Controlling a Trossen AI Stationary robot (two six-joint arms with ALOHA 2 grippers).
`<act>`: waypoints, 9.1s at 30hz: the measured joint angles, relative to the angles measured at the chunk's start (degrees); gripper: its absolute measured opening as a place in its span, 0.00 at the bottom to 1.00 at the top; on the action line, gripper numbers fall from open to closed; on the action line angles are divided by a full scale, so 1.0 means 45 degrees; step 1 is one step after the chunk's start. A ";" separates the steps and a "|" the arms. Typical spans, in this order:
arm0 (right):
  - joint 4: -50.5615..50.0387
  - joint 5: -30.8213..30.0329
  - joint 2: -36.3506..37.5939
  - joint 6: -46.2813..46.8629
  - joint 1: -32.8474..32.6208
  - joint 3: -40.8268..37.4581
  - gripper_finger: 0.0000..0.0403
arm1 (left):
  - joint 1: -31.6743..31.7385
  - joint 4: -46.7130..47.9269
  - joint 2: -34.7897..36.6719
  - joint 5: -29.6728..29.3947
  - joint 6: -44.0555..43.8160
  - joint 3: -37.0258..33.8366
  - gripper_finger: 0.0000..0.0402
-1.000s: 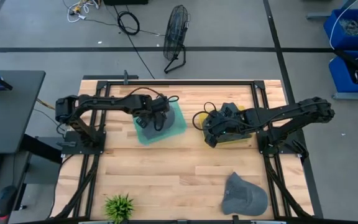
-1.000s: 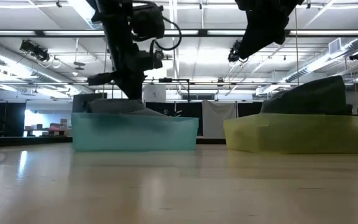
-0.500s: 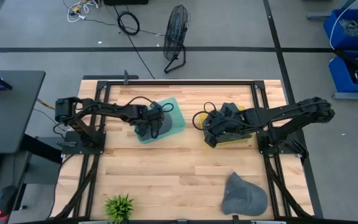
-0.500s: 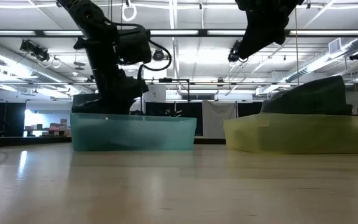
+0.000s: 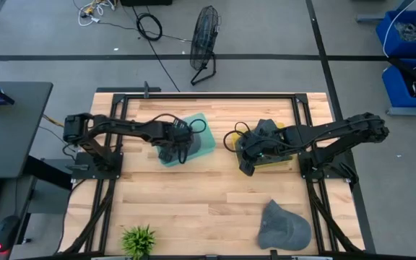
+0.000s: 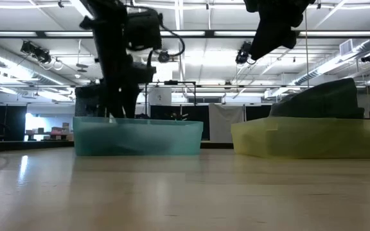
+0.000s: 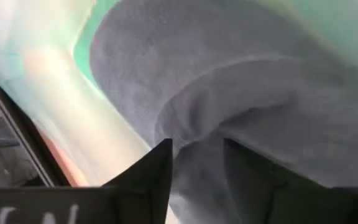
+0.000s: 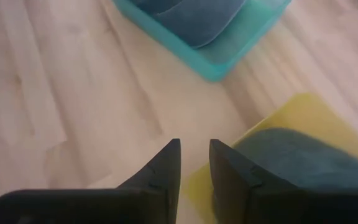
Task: Pick & Place hat
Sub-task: Put the left gray cap into the blue bin, then put the gray cap into the blue bin, then return to Home Position
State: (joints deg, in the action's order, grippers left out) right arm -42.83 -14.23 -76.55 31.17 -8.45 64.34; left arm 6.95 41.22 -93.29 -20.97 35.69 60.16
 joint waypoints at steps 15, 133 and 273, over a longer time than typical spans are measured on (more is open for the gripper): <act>-0.3203 0.3381 0.0006 0.6034 -0.3063 0.1113 0.18 | -0.1433 0.2162 0.4062 0.0251 -0.5157 0.2172 0.36; -0.6194 0.4247 -0.3170 1.2956 -0.7008 0.2350 0.01 | -0.2168 0.1862 0.5565 -0.1326 -0.8104 0.2167 0.35; 1.1314 -0.1391 1.4695 -0.6886 0.0520 -1.3199 0.01 | -0.2181 -0.9061 2.0677 -0.0029 -0.7265 -1.1058 0.35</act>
State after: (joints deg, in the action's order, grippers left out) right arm 8.08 -20.49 -10.43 0.18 -6.11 4.94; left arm -2.87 0.45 -0.24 -21.10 3.00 10.40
